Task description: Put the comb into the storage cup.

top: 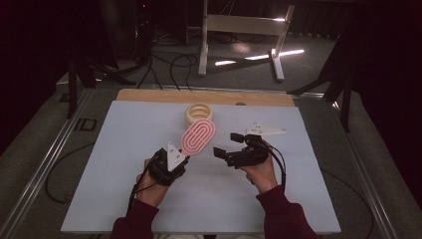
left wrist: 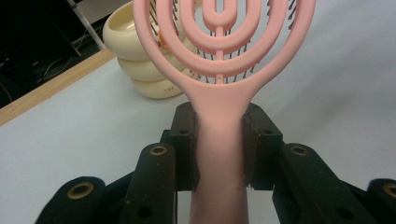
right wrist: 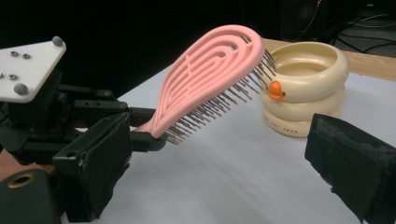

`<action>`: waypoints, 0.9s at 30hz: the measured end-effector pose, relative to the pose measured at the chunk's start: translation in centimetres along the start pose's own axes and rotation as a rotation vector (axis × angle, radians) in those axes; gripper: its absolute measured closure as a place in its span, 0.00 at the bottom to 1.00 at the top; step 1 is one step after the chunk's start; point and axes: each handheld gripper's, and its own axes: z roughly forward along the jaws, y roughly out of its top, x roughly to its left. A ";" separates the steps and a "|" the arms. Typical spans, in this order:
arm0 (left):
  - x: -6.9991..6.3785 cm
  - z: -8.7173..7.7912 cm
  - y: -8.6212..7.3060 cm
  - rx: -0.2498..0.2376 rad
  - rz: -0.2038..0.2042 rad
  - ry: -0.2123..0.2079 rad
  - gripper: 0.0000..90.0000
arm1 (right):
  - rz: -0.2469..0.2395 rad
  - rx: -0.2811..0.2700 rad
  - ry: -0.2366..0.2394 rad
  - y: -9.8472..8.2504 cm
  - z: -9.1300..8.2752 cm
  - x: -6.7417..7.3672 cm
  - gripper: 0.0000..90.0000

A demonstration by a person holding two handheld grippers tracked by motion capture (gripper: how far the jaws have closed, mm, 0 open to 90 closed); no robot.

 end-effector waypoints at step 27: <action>-1.1 -0.1 0.4 -0.030 0.021 -0.021 0.78 | 0.044 0.029 0.039 0.2 2.0 0.4 0.08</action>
